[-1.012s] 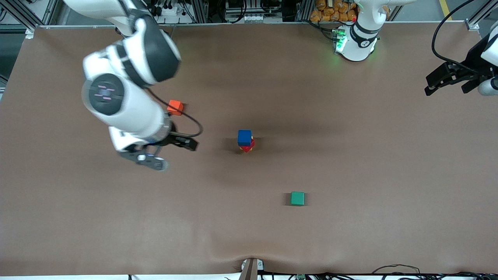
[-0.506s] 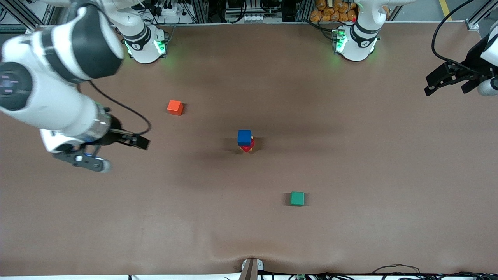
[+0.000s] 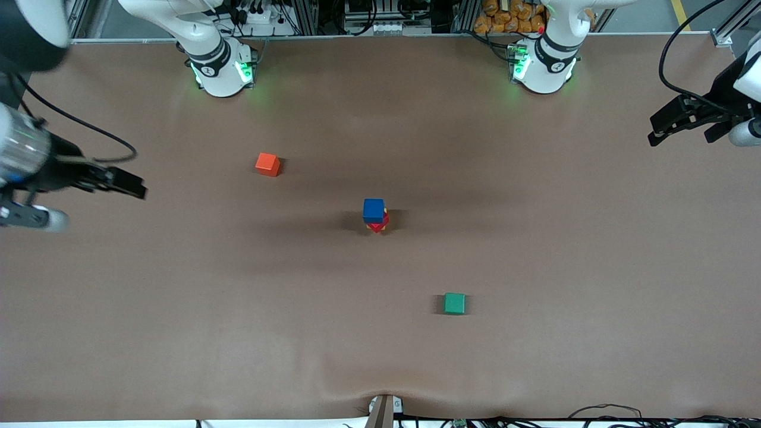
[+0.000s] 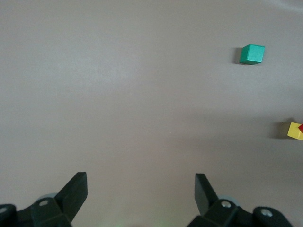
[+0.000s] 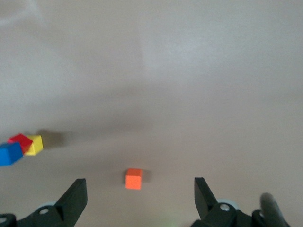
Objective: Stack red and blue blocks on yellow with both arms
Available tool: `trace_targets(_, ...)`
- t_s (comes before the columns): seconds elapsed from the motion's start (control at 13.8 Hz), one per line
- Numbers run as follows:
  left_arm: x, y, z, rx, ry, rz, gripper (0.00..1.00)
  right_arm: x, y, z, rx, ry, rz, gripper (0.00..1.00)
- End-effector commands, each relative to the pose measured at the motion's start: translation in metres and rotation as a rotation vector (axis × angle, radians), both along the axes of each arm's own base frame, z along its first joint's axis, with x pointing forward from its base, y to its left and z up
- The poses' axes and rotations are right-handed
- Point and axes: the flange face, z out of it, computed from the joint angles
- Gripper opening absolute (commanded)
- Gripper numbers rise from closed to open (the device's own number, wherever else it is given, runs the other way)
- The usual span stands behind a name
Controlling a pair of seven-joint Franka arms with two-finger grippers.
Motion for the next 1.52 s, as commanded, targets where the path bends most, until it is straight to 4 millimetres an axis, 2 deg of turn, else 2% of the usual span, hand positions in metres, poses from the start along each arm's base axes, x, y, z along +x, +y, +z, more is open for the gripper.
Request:
trace_targets(0.0,0.000,0.001,0.003,0.021,-0.013,-0.015,1.00,-0.022,-0.019,0.023,-0.052,-0.001,0.082,1.00)
trace_targets(0.14,0.000,0.001,0.003,0.021,-0.012,-0.015,1.00,-0.034,-0.026,0.029,-0.089,-0.002,0.099,1.00)
trace_targets(0.36,0.000,-0.001,0.002,0.021,-0.012,-0.018,1.00,-0.051,-0.030,0.027,-0.090,0.013,0.096,1.00)
trace_targets(0.51,0.000,0.001,0.003,0.021,-0.013,-0.015,1.00,-0.070,-0.037,0.027,-0.085,-0.007,0.091,1.00)
trace_targets(0.65,0.002,0.000,0.001,0.021,-0.010,-0.017,1.00,-0.095,-0.045,0.018,-0.079,-0.053,0.083,1.00)
trace_targets(0.8,0.002,-0.001,0.001,0.020,-0.009,-0.009,1.00,-0.109,-0.049,0.010,-0.080,-0.051,0.081,1.00)
trace_targets(1.01,0.002,0.000,0.001,0.020,-0.009,-0.008,1.00,-0.105,-0.080,0.007,-0.064,-0.048,0.034,1.00)
trace_targets(1.08,0.002,0.000,0.001,0.020,-0.009,-0.009,1.00,-0.104,-0.083,0.013,-0.074,-0.059,0.069,1.00)
trace_targets(1.23,0.002,0.002,0.001,0.020,-0.009,-0.011,1.00,-0.102,-0.105,0.012,-0.073,-0.052,0.107,1.00)
trace_targets(1.45,0.002,0.002,0.001,0.020,-0.010,-0.011,1.00,-0.101,-0.100,0.029,-0.097,-0.082,0.120,1.00)
